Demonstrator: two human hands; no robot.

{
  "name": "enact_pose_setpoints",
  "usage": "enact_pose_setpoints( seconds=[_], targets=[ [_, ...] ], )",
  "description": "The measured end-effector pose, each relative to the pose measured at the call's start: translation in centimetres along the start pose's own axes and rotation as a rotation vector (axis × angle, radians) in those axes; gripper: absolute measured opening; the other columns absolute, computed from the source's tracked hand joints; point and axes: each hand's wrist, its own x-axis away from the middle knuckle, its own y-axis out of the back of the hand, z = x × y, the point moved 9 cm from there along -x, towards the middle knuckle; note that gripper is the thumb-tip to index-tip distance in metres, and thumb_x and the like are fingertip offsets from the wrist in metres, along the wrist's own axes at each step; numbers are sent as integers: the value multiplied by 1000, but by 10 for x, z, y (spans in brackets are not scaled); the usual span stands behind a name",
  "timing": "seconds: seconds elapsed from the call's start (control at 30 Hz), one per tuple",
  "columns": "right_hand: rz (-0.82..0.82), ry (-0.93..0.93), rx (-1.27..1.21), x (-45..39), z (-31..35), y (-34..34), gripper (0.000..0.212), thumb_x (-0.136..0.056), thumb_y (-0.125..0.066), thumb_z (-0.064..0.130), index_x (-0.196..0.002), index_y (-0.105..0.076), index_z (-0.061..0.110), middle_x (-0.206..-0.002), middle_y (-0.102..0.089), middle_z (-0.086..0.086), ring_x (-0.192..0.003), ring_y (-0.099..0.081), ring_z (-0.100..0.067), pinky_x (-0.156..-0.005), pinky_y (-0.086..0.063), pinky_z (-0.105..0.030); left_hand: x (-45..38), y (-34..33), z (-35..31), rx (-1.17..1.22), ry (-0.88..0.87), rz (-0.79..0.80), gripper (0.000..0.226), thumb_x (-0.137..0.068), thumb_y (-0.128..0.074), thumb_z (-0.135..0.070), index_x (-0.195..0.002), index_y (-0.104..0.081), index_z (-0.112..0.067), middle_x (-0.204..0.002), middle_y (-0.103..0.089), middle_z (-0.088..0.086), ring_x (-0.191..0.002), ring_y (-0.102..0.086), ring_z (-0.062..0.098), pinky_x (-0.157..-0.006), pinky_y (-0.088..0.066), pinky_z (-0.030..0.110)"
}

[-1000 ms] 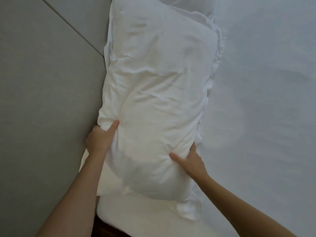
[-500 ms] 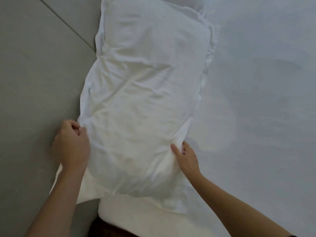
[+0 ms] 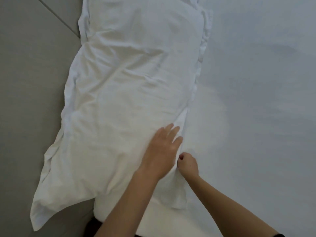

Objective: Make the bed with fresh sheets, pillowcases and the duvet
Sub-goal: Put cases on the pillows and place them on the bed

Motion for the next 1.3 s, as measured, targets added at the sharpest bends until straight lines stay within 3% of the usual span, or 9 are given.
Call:
enact_pose_setpoints(
  seconds=[0.13,0.3,0.43,0.53,0.63,0.73,0.83,1.0,1.3],
  targets=[
    [-78,83,142,13,-3,7,27,-94,-41,26,-69,-50,18,-70,-57,0,-68,-56,-20,-59,-41,-30,10,-58,-8,-121,0,310,48,-78,-37,-21,-112,-70,-13,-130,-61,9,-128,-49,31,-112,-22,45],
    [-257,116,125,44,-1,7,25,-95,-40,28,-73,-43,16,-74,-60,-6,-69,-56,-25,-59,-35,-34,14,-74,24,-166,82,313,51,-82,-40,-20,-126,-61,-6,-135,-56,12,-131,-46,31,-117,-13,43],
    [-148,151,261,61,-19,-8,31,-97,-33,24,-66,-31,22,-64,-41,5,-68,-51,-17,-56,-33,-28,19,-90,17,-204,109,377,58,-68,-70,-9,-125,-62,-6,-139,-51,17,-133,-44,35,-117,-8,47],
    [-141,154,133,64,-50,-3,10,-96,-45,30,-100,-51,23,-101,-52,7,-98,-52,-16,-74,-44,-25,40,-110,-16,-207,-31,492,44,-74,-60,-16,-118,-68,-15,-141,-48,19,-134,-41,38,-115,-10,52],
    [-80,68,-25,55,-69,-8,42,-92,-56,33,-129,-43,18,-120,-54,4,-111,-53,-17,-84,-44,-26,69,-132,-42,-197,-111,648,54,-81,-29,-24,-118,-69,-16,-142,-49,15,-136,-39,36,-117,-3,51],
    [61,61,72,53,-70,-26,13,-95,-50,34,-90,-49,23,-82,-57,6,-80,-57,-15,-67,-45,-29,82,-139,-55,-269,-170,643,51,-97,-25,-21,-144,-40,-13,-158,-16,16,-147,-5,34,-117,13,51],
    [90,-12,133,60,-92,-24,29,-94,-47,27,-67,-37,27,-69,-46,10,-72,-51,-14,-56,-38,-24,98,-146,-68,-235,-219,796,46,-100,-32,-26,-144,-39,-17,-161,-2,14,-147,10,31,-115,19,50],
    [217,-118,152,90,-131,10,6,-87,-49,19,-82,-52,20,-96,-69,-3,-89,-64,-20,-74,-48,-29,131,-137,-92,-203,-168,966,42,-101,-33,-29,-136,-51,-15,-155,-26,10,-146,-6,31,-118,4,52],
    [-103,-129,14,176,-178,211,8,-89,-53,18,-90,-59,14,-97,-70,-11,-92,-65,-27,-84,-53,-40,139,-38,-159,-56,18,865,38,-99,-37,-31,-130,-51,-15,-130,-54,11,-117,-50,30,-97,-38,40]
  ],
)
